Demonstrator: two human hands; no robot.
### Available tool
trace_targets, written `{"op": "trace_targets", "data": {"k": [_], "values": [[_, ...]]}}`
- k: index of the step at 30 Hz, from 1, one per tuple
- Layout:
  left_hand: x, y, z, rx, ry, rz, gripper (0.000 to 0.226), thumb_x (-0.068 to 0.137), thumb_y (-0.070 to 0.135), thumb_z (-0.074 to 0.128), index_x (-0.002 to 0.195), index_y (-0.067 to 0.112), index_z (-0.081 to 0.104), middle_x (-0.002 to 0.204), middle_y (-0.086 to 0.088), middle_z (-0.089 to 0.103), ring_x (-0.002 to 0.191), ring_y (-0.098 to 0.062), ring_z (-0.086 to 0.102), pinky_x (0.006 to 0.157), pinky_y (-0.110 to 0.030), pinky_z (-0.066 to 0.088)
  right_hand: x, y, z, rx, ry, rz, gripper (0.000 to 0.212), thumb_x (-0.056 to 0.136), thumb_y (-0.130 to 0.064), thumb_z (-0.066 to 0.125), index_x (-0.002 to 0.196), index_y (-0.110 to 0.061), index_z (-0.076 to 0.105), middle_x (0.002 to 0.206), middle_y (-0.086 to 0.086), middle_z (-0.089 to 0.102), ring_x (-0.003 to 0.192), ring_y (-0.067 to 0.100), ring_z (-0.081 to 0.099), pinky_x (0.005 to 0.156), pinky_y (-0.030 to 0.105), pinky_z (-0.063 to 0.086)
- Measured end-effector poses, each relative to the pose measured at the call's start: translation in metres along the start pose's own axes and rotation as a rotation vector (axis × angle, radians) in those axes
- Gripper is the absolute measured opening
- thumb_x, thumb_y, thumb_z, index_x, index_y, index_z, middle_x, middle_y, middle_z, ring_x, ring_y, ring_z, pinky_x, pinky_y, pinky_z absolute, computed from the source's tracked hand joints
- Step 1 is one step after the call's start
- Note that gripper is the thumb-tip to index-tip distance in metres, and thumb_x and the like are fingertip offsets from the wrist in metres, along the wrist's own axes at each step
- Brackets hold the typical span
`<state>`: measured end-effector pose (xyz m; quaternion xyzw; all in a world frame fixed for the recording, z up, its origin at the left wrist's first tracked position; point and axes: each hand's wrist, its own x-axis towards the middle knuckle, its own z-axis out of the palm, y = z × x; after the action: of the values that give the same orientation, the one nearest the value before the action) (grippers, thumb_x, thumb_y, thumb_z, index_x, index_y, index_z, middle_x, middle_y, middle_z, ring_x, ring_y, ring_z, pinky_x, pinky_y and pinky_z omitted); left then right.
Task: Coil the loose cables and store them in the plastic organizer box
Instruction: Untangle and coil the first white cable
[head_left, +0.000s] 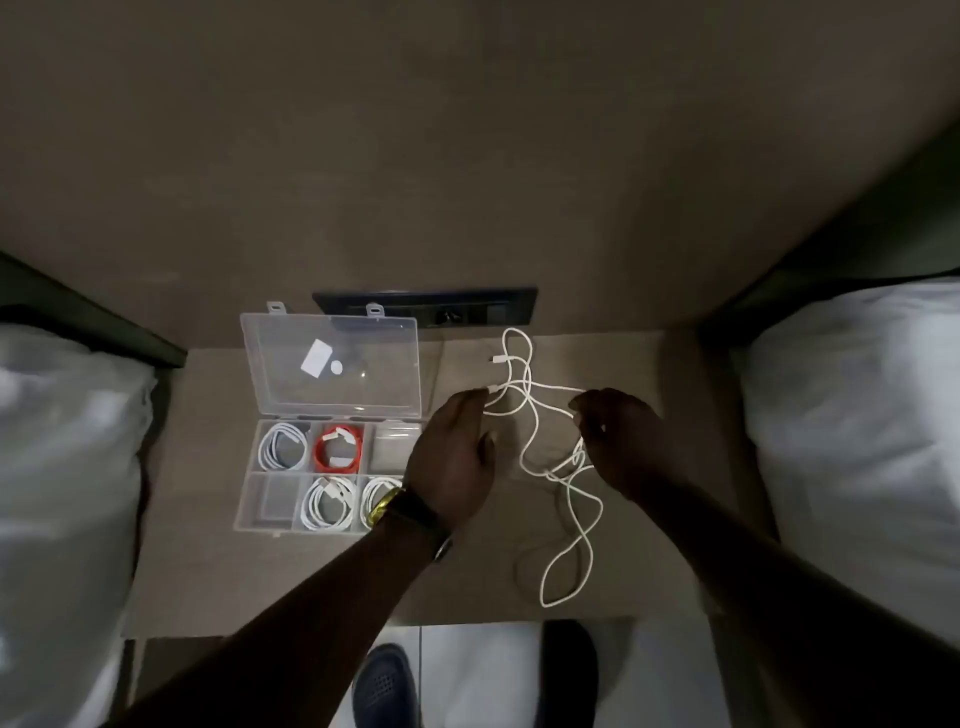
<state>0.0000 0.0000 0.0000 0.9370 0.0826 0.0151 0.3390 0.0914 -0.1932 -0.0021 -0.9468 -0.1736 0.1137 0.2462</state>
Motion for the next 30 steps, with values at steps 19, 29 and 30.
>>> {"op": "trace_targets", "data": {"k": [19, 29, 30], "values": [[0.046, 0.0, -0.026, -0.902, 0.032, -0.298, 0.021, 0.094, 0.018, 0.057, 0.083, 0.009, 0.073, 0.07, -0.011, 0.061, 0.068, -0.012, 0.06, 0.078, -0.031, 0.051, 0.069, -0.042, -0.01, 0.181, -0.204, -0.471, 0.015, 0.101, -0.018, 0.049, 0.099, -0.014, 0.063, 0.086, -0.012, 0.055, 0.08, 0.006, 0.05, 0.071, 0.029, 0.04], [0.025, -0.028, -0.038, -1.036, -0.157, -0.499, 0.016, 0.091, 0.003, 0.055, 0.088, 0.005, 0.07, 0.061, 0.004, 0.065, 0.045, -0.01, 0.038, 0.044, -0.021, 0.027, 0.099, -0.039, -0.047, 0.16, 0.273, -0.261, 0.02, 0.096, -0.028, 0.056, 0.098, -0.014, 0.071, 0.099, 0.009, 0.072, 0.09, 0.028, 0.067, 0.078, 0.035, 0.052], [0.02, -0.029, -0.038, -0.945, -0.216, -0.492, 0.017, 0.091, 0.006, 0.055, 0.087, 0.006, 0.072, 0.057, 0.003, 0.061, 0.045, -0.012, 0.04, 0.044, -0.022, 0.027, 0.104, -0.033, -0.052, 0.173, 0.325, -0.215, 0.02, 0.095, -0.029, 0.056, 0.098, -0.016, 0.071, 0.098, 0.009, 0.073, 0.089, 0.028, 0.067, 0.077, 0.034, 0.051]]}}
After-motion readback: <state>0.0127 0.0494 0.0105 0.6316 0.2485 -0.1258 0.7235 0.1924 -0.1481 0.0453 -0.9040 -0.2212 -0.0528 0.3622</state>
